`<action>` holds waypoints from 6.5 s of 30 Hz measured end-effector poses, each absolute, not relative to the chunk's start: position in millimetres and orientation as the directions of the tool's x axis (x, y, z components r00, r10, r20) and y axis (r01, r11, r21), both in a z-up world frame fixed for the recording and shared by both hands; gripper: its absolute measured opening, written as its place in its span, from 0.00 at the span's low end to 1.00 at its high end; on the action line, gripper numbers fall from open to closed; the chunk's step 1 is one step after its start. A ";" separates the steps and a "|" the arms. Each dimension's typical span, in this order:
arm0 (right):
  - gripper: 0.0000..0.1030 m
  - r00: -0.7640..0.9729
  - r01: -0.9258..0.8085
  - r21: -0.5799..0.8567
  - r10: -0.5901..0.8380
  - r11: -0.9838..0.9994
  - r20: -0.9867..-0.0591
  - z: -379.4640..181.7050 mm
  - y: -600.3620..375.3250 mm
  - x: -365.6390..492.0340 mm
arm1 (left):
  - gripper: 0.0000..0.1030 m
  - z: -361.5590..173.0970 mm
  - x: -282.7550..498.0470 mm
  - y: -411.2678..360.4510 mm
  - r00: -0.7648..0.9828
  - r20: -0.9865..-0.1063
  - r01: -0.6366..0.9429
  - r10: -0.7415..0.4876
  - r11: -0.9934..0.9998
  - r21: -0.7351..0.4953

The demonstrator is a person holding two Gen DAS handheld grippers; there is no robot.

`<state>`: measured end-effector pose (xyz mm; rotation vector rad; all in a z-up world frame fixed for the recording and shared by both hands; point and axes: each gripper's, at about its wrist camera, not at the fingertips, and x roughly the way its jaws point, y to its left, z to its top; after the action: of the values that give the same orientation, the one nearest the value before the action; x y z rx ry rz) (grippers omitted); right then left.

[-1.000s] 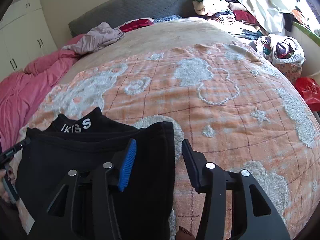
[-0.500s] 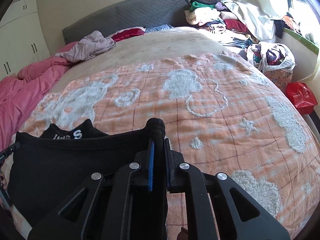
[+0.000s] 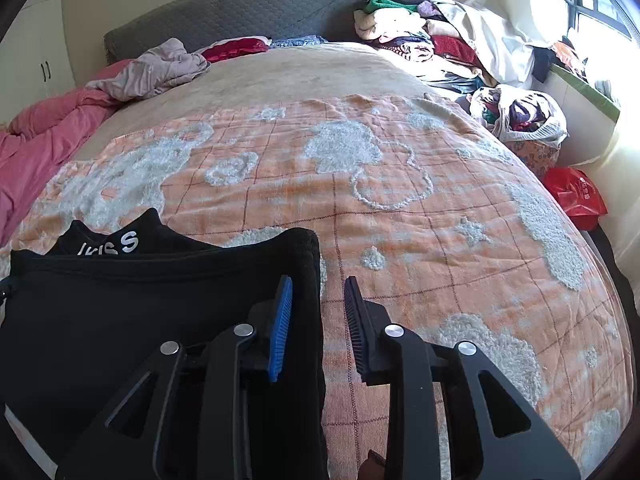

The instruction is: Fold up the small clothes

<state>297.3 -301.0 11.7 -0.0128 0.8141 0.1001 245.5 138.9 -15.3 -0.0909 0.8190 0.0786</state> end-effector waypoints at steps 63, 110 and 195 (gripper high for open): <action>0.85 0.593 -0.660 -0.208 0.330 0.722 -0.734 -1.4 -54.8 96.2 | 0.91 -3.9 155.1 162.8 0.616 -0.787 -0.208 0.020 0.968 -0.138; 0.15 0.767 -0.613 -0.415 0.378 0.673 -0.519 25.3 -31.7 107.8 | 0.48 13.0 235.9 127.3 0.644 -0.683 -0.124 -0.344 0.834 -0.537; 0.19 0.466 -0.352 0.504 0.615 0.788 -0.636 24.4 -299.1 264.7 | 0.57 10.9 233.0 -67.3 0.623 -0.739 0.153 -0.258 0.966 -0.208</action>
<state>264.7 -299.1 24.4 0.3229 0.9076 0.6067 233.0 -67.3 10.9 -0.1300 0.8676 -0.2364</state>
